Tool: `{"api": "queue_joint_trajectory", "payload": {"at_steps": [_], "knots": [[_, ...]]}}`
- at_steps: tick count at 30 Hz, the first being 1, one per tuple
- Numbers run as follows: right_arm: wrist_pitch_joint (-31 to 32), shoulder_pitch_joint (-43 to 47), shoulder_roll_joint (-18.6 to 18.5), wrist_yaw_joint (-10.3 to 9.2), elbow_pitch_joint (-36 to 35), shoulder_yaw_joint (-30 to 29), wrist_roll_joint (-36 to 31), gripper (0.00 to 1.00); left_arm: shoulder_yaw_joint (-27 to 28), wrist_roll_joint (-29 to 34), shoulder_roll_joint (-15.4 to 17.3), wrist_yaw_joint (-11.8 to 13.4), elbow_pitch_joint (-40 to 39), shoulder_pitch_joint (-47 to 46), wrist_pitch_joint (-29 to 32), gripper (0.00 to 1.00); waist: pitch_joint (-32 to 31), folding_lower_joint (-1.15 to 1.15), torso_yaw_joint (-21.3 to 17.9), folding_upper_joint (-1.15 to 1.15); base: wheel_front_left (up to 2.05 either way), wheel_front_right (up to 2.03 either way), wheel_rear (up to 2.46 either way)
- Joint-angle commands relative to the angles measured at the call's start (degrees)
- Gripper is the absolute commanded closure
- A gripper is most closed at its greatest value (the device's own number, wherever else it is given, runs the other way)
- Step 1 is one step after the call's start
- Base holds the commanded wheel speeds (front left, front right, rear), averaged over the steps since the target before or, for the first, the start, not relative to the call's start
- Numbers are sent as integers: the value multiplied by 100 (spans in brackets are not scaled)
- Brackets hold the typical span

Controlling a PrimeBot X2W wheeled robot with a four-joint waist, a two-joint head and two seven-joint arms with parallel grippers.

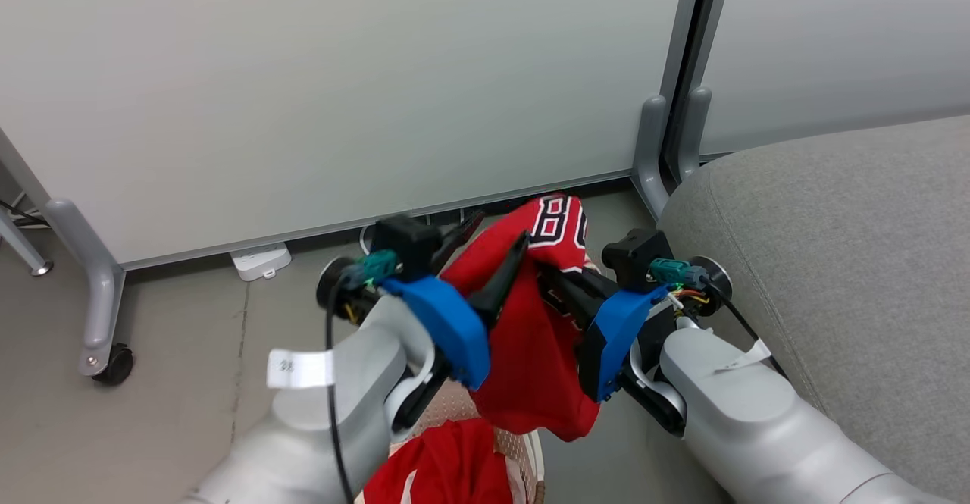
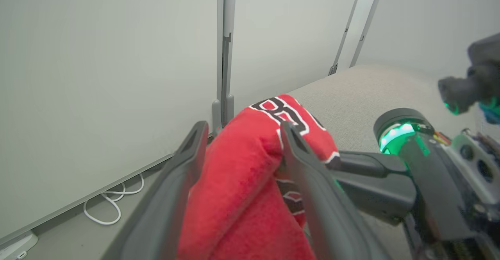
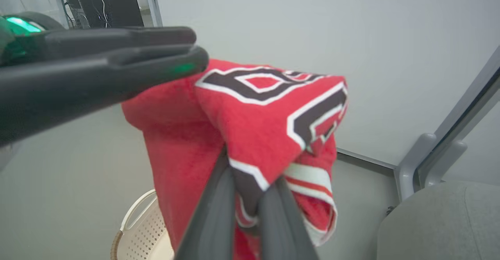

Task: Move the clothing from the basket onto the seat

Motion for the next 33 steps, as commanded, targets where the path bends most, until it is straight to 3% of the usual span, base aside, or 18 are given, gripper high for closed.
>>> {"api": "queue_joint_trajectory", "payload": {"at_steps": [1, 6, 13, 22, 33], "knots": [[-30, 6, -42, 1, -72, -82, -82, 100, 138, 121, 133, 59, -65, 234, -61, 0, 15, 0, -16, 0, 0, 0, 0], [-29, 95, -89, 1, -198, -301, -235, 100, 1247, 890, 477, 340, -983, 1100, -67, 0, 73, 0, -35, 0, 0, 0, 0], [-30, 237, -160, 1, -351, -549, -441, 100, 2599, 2043, 717, 356, -1974, 2544, -70, 0, 101, 0, -62, 0, 0, 0, 0], [-30, 348, -232, 1, -470, -774, -597, 100, 3905, 3011, 539, 191, -2534, 3673, -71, 0, 96, 0, -44, 0, 0, 0, 0], [-30, 415, -243, 1, -508, -926, -708, 100, 4594, 3529, 202, -18, -2605, 4050, -72, 0, 101, 0, -35, 0, 0, 0, 0]]}}
